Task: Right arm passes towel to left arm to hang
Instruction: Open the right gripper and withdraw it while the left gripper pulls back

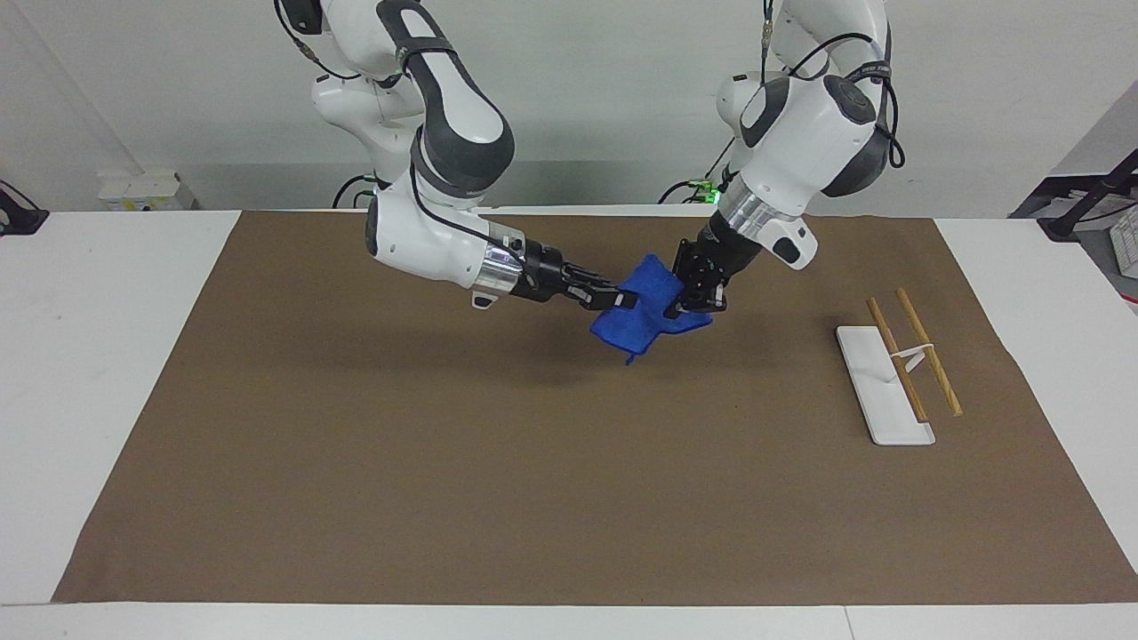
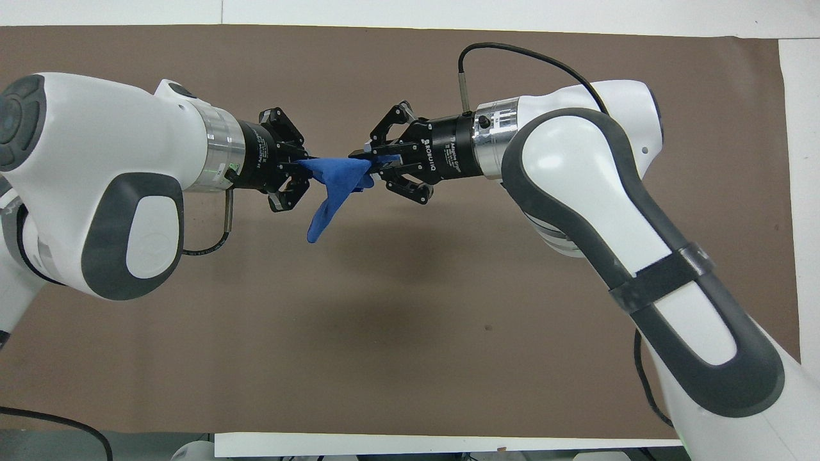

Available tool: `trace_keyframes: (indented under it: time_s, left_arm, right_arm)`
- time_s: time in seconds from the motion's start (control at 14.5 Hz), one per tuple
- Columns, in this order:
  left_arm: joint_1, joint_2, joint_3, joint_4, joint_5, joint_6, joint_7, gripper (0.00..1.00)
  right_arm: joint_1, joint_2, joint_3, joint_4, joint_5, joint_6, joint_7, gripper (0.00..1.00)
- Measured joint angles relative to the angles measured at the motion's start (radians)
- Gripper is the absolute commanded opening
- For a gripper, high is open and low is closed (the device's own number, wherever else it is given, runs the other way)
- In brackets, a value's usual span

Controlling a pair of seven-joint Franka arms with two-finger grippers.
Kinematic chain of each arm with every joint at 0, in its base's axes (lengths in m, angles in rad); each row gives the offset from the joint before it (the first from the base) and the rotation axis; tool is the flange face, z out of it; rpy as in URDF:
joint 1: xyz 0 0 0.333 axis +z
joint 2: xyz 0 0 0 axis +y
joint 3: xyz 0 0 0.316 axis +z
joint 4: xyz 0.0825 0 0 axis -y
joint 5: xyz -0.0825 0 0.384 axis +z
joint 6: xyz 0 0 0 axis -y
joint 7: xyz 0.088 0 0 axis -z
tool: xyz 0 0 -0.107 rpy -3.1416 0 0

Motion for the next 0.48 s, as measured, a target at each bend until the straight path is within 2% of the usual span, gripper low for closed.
trace_keyframes:
  time_s: [0.07,0.21,0.28,0.41,0.48]
  left_arm:
    - [0.003,0.0,0.001,0.0,-0.005,-0.003,0.0,0.0]
    - [0.007,0.0,0.002,0.0,-0.008,-0.01,0.0,0.0]
    - [0.008,0.0,0.005,0.0,-0.008,-0.01,0.0,0.0]
    - [0.008,0.0,0.02,0.0,-0.008,-0.011,0.0,0.0]
    - [0.009,0.0,0.032,0.0,-0.008,-0.013,0.001,0.0]
  right_arm:
    - [0.0,0.0,0.0,0.0,0.0,0.0,0.0,0.46]
    - [0.0,-0.001,0.0,0.0,0.0,0.001,0.0,0.91]
    - [0.0,-0.001,-0.001,0.0,0.0,0.001,0.0,0.99]
    - [-0.001,-0.003,-0.005,0.001,-0.023,0.002,-0.015,0.99]
    - [-0.005,-0.005,-0.008,0.003,-0.077,0.002,-0.031,0.99]
